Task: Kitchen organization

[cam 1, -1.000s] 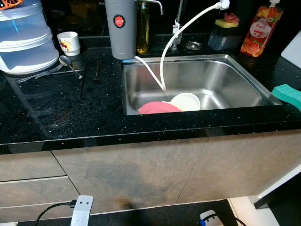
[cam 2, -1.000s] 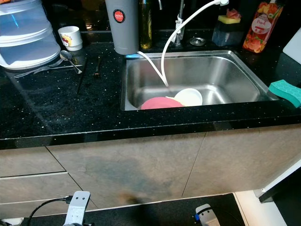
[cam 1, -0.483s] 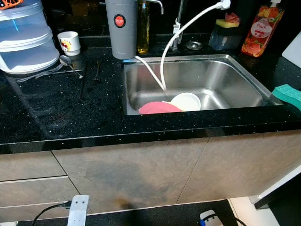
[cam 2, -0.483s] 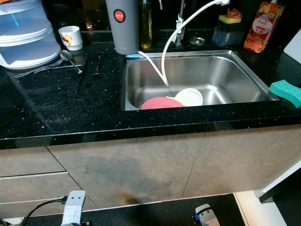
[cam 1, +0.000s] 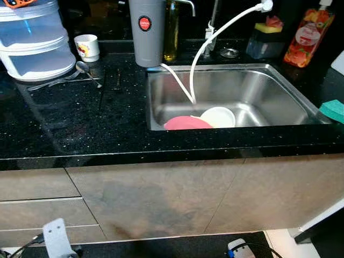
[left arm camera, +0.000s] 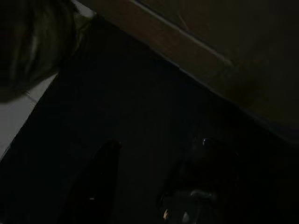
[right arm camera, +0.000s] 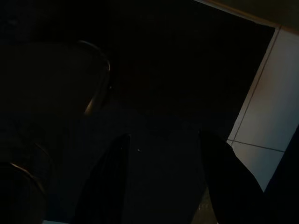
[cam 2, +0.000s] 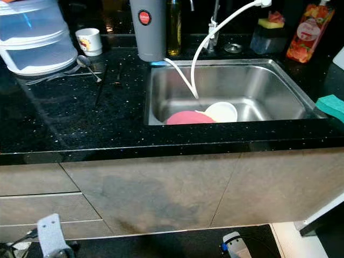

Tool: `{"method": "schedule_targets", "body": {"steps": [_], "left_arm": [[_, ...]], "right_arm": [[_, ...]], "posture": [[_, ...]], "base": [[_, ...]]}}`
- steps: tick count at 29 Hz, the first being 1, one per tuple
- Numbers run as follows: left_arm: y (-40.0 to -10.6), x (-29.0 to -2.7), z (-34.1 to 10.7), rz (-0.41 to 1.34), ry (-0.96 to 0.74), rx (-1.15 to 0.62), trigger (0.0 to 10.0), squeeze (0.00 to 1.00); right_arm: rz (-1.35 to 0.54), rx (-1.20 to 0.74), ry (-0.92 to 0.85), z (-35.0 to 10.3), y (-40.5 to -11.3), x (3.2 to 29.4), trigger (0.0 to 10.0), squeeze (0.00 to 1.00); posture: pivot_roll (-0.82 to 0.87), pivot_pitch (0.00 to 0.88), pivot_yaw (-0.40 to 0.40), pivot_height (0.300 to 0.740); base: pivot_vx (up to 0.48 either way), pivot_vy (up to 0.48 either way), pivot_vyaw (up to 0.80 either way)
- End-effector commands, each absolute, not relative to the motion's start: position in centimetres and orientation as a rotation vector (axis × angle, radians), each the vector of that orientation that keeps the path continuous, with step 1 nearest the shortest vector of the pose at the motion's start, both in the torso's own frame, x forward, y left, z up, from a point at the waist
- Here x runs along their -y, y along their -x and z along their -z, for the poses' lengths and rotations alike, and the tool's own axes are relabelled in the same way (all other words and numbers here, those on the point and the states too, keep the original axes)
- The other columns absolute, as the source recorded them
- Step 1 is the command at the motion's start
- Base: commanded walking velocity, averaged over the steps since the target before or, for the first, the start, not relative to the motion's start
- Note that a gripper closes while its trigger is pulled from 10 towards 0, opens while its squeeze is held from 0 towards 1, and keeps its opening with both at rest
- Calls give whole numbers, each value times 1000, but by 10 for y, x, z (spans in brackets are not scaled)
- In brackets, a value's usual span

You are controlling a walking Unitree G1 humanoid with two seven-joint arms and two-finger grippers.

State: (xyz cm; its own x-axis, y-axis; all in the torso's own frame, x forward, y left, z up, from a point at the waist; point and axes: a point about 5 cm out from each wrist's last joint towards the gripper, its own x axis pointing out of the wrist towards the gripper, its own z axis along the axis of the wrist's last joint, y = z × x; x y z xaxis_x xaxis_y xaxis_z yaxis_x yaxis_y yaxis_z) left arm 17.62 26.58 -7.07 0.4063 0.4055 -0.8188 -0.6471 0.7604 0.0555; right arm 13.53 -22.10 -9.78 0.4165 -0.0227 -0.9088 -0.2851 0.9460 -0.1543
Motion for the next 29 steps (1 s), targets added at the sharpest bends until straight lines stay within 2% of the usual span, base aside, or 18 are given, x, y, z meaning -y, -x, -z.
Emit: {"method": "schedule_targets", "body": {"steps": [1,3,9,12,13,15,25,28,29], "left_arm": [[-186,-283,58,-781,292,-862,10000,0],[-198,-295,45,-892,311,-780,10000,0],[-208,-304,32,-979,317,-682,10000,0],[-229,-313,1,-1090,291,-420,10000,0],[-229,-313,1,-1090,291,-420,10000,0],[-240,-312,-19,-1113,279,-294,10000,0],[-248,-296,-36,-1132,395,-203,10000,0],[-250,-288,-40,-1086,420,-199,10000,0],[-252,-281,-37,-1014,440,-248,10000,0]], "right_arm": [[-174,-1139,313,98,-135,221,10000,0],[-181,-1142,318,98,-135,221,10000,0],[-183,-1143,318,98,-135,221,10000,0],[-180,-1142,316,97,-136,222,10000,0],[-180,-1142,316,97,-136,222,10000,0],[-180,-1142,317,97,-136,223,10000,0],[-187,-1142,317,98,-136,220,10000,0],[-187,-1142,315,98,-136,220,10000,0],[-187,-1142,312,98,-136,219,10000,0]], "posture": [[20,0,-3,740],[25,6,-11,740],[25,4,-4,740],[28,22,-16,740],[28,22,-16,740],[38,23,-19,740],[46,23,-9,740],[48,23,-7,740],[51,24,-4,740]], "base": [[0,0,0],[0,0,0],[0,0,0],[0,0,0],[0,0,0],[0,0,0],[0,0,0],[0,0,0],[0,0,0]]}}
